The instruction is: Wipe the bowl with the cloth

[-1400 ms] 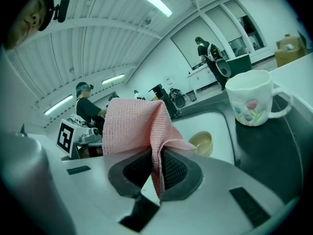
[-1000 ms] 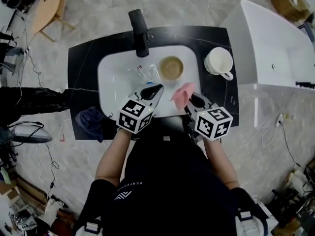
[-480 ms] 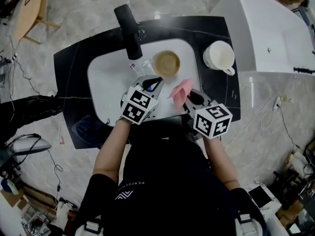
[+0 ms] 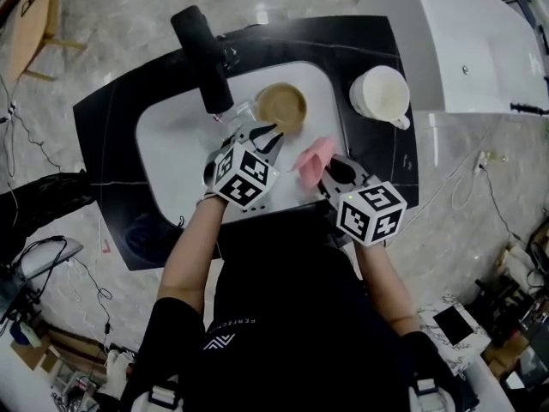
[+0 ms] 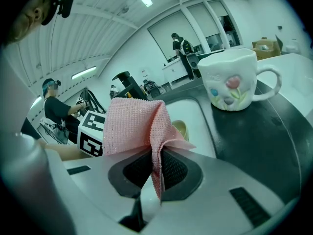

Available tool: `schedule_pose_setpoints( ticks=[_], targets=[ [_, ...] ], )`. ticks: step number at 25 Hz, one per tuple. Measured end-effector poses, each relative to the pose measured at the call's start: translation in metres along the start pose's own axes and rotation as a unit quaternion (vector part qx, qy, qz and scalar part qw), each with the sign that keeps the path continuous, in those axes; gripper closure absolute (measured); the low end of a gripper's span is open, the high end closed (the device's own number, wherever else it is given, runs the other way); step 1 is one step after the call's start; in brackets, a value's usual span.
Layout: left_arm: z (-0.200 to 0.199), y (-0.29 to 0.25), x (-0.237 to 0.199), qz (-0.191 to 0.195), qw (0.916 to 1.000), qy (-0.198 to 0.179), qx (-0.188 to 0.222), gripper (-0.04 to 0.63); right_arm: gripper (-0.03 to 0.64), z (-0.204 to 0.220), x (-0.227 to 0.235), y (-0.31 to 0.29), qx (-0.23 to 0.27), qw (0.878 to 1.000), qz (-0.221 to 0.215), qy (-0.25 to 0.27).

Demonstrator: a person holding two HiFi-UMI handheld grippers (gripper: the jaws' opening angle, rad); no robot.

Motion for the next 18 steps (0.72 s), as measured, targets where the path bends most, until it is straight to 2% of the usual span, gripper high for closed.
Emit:
schedule_pose_setpoints(
  ticks=[5,10,18],
  targets=[
    [0.005,-0.017,0.005,0.035,0.9972,-0.055,-0.036,0.514,0.568,-0.001,0.000,-0.003,-0.008,1.000,-0.004,-0.006],
    [0.015,-0.026,0.005,0.070,0.9899,-0.102,-0.069,0.499,0.568,0.001,-0.003,-0.008,-0.020,1.000,-0.011,-0.012],
    [0.020,-0.033,0.003,0.099,0.9800,-0.151,-0.084,0.502,0.567,0.002,-0.005,-0.016,-0.028,0.999,-0.012,-0.025]
  ],
)
Point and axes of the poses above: the fingertips, and each gripper's own axes: y backward along the fingers, x to its right, z out of its underside, the point moved 4 cm from there along y, backward along the fingers, and after that the axes turned 11 degrees about -y, right-handed, at the moved point
